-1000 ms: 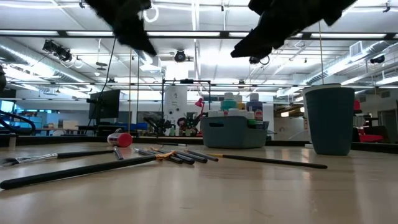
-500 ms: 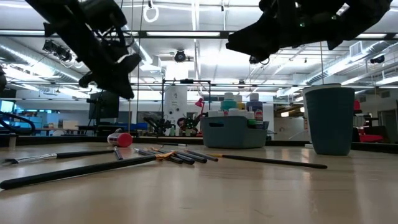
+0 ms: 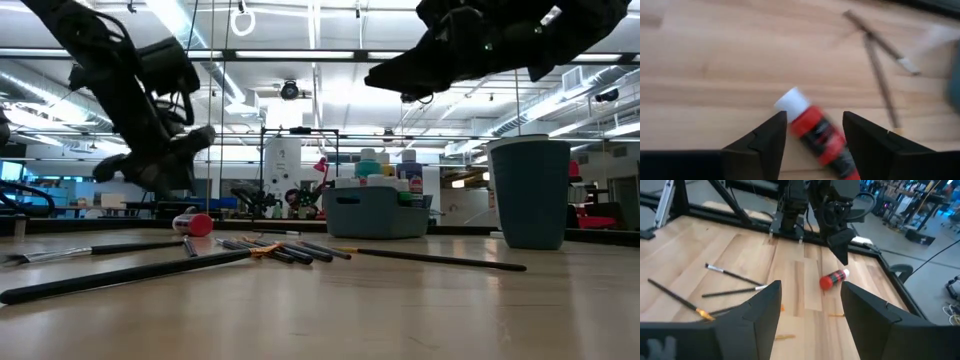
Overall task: Pick & Place Paint Supplies
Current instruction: Put the red paint bottle into the blue bin
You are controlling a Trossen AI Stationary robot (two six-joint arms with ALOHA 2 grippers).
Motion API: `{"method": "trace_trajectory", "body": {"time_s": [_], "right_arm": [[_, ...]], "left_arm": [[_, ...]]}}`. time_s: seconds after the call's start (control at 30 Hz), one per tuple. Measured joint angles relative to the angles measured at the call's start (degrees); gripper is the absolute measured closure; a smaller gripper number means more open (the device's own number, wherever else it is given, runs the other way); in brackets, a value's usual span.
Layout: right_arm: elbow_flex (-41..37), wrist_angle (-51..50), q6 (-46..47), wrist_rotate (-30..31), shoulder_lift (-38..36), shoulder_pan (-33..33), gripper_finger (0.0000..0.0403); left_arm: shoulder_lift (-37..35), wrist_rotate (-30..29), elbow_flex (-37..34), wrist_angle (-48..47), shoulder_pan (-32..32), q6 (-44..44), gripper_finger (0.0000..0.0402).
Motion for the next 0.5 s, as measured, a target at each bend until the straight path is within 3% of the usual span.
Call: {"method": "trace_trajectory", "body": {"time_s": [0.17,0.5], "right_arm": [[0.0,-0.6,-1.2,0.0,0.0,0.0,0.0193],[0.0,-0.4,-1.8,0.0,0.0,0.0,0.0193]], "left_arm": [[4.8,-0.5,-0.4,1.7,0.3,-4.3,0.0183],[18.3,-1.4,-0.3,15.7,0.3,-7.0,0.0182]]}}
